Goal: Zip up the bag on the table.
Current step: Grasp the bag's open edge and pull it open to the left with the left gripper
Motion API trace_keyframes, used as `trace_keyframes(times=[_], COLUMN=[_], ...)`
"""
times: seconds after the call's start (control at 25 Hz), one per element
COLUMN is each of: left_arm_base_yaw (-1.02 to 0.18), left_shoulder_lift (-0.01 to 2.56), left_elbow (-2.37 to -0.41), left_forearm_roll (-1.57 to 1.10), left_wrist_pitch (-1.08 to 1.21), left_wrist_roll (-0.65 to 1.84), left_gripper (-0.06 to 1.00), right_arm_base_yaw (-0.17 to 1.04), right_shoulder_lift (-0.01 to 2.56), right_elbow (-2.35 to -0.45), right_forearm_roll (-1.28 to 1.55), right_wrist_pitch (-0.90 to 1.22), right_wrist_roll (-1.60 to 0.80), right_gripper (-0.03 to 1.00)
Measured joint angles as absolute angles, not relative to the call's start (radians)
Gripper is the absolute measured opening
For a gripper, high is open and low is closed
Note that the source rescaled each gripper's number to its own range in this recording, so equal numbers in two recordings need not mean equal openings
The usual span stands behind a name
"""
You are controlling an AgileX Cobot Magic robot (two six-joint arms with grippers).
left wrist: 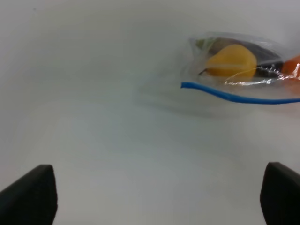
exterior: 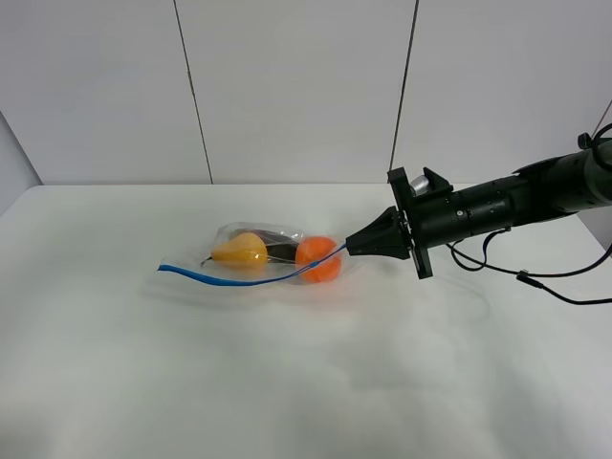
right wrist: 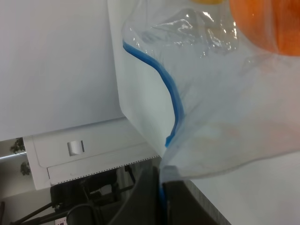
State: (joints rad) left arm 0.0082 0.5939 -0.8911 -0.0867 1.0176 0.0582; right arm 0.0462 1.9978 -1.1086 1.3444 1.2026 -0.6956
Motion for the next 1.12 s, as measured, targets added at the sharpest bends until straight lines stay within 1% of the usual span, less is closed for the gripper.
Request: trace_keyframes(times=[0.08,0.2,0.32,0.44,0.56,0.68,0.8,0.84,1.0,1.12], left_arm_base_yaw=[0.008,0.008,0.008,0.008,0.008,0.0,-0.062,-0.062,-0.208,-0.33], left_shoulder_lift=[0.703,0.842,0.947,1.015,1.072,1.124,1.168,1.168,1.22,1.266], left_elbow=[-0.948,-1.013,-1.034,-1.034,-1.034,-1.034,-1.032,-1.032,-0.997,-0.966], left_forearm_roll=[-0.088,-0.088,-0.088,-0.095,-0.141,-0.213,-0.253,-0.253,-0.265,-0.265], left_wrist_pitch=[1.009,0.999,0.941,0.841,0.739,0.678,0.641,0.641,0.576,0.517], left_wrist_roll=[0.134,0.325,0.578,0.771,0.866,0.897,0.944,0.944,0.955,0.913], left_gripper=[1.0,1.0,1.0,1.0,1.0,1.0,1.0,1.0,1.0,1.0], right_arm_base_yaw=[0.046,0.046,0.046,0.046,0.046,0.046,0.046,0.046,0.046,0.046], right_shoulder_lift=[1.998,1.998,1.998,1.998,1.998,1.998,1.998,1.998,1.998,1.998], right_elbow=[-1.109,-1.109,-1.109,-1.109,-1.109,-1.109,-1.109,-1.109,-1.11,-1.11], right_forearm_roll=[1.344,1.344,1.344,1.344,1.354,1.369,1.382,1.386,1.39,1.39], right_wrist_pitch=[1.203,1.203,1.203,1.203,1.203,1.203,1.203,1.203,1.203,1.203], right_wrist_roll=[-0.696,-0.696,-0.697,-0.697,-0.697,-0.697,-0.699,-0.699,-0.699,-0.699], right_gripper=[0.0,0.0,0.0,0.0,0.0,0.0,0.0,0.0,0.0,0.0])
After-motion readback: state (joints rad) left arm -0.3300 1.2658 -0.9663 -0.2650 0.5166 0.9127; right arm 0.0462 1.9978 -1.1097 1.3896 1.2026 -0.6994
